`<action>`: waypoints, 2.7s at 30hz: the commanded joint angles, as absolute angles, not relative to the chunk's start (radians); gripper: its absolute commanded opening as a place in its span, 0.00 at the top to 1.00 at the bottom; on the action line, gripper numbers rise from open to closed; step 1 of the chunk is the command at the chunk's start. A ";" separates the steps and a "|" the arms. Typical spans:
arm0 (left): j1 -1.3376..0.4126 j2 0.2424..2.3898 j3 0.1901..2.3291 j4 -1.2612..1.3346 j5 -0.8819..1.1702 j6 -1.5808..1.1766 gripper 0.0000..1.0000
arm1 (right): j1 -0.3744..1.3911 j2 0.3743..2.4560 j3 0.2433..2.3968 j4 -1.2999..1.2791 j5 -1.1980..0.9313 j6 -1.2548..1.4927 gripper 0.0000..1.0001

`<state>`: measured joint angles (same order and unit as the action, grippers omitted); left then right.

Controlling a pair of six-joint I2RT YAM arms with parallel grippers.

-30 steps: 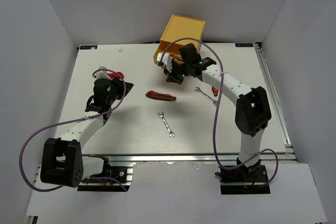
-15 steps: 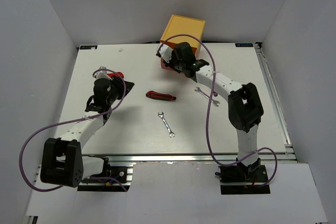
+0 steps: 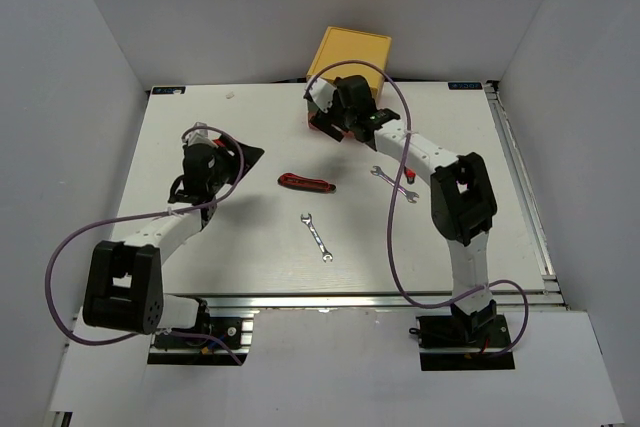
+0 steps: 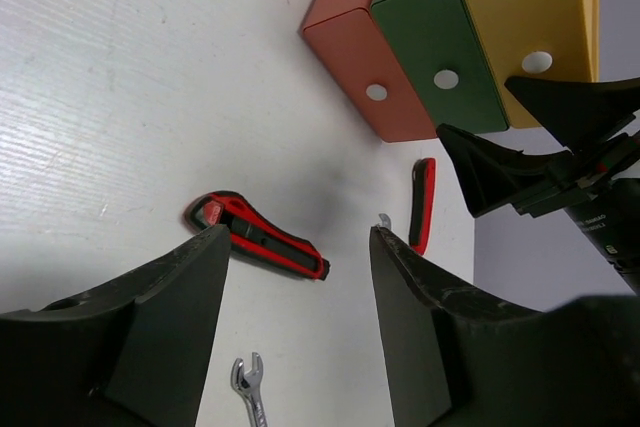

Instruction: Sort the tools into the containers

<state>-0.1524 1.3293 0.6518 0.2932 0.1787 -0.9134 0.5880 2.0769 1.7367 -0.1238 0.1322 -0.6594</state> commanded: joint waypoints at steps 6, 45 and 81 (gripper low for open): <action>-0.176 1.420 0.739 0.423 0.228 -0.969 0.32 | 0.529 1.967 1.813 -0.363 -0.314 -0.794 0.17; -0.414 2.344 1.568 0.686 0.232 -1.335 0.43 | 0.021 1.516 1.325 -0.077 -1.055 -0.150 0.59; -0.426 2.280 1.433 0.761 0.222 -1.367 0.66 | 0.014 1.477 1.221 -0.127 -1.032 -0.227 0.60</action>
<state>-0.4221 2.3486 1.5002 0.7444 0.2211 -1.3705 0.0196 1.5135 1.2430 -0.1089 -1.0298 -0.1886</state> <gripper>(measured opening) 0.351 0.405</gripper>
